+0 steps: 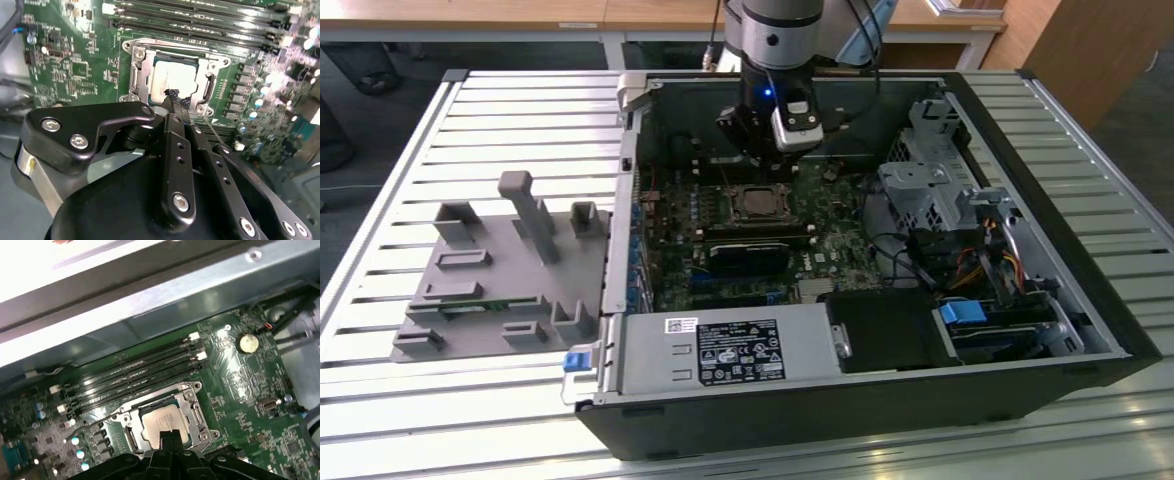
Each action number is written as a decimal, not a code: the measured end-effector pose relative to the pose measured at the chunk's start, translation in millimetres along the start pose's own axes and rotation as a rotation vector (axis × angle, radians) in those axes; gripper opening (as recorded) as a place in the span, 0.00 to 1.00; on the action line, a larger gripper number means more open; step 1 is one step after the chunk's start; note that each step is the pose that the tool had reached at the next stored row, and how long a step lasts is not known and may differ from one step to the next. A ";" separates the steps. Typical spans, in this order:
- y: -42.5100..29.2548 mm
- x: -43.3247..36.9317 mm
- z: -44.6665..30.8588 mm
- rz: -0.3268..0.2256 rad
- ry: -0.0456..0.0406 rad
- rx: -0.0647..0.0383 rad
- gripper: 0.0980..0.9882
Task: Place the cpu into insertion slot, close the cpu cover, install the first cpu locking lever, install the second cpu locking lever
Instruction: 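Install the first cpu locking lever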
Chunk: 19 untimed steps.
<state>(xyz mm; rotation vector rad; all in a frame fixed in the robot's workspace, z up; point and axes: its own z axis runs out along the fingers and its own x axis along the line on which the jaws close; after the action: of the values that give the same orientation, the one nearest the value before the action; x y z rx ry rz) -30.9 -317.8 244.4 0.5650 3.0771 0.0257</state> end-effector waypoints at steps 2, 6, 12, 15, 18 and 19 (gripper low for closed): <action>0.0 0.0 0.1 -0.038 0.0007 0.000 0.01; 0.0 0.0 0.2 -0.109 0.0020 -0.001 0.01; 0.0 0.0 0.5 -0.219 0.0041 -0.002 0.01; 0.0 0.0 0.6 -0.273 0.0050 -0.003 0.01; 0.0 0.0 0.7 -0.328 0.0061 -0.003 0.01; 0.0 0.0 0.7 -0.345 0.0064 -0.003 0.01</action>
<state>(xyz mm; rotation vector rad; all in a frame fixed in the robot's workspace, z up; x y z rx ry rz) -30.9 -317.8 243.7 0.0279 3.1314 0.0288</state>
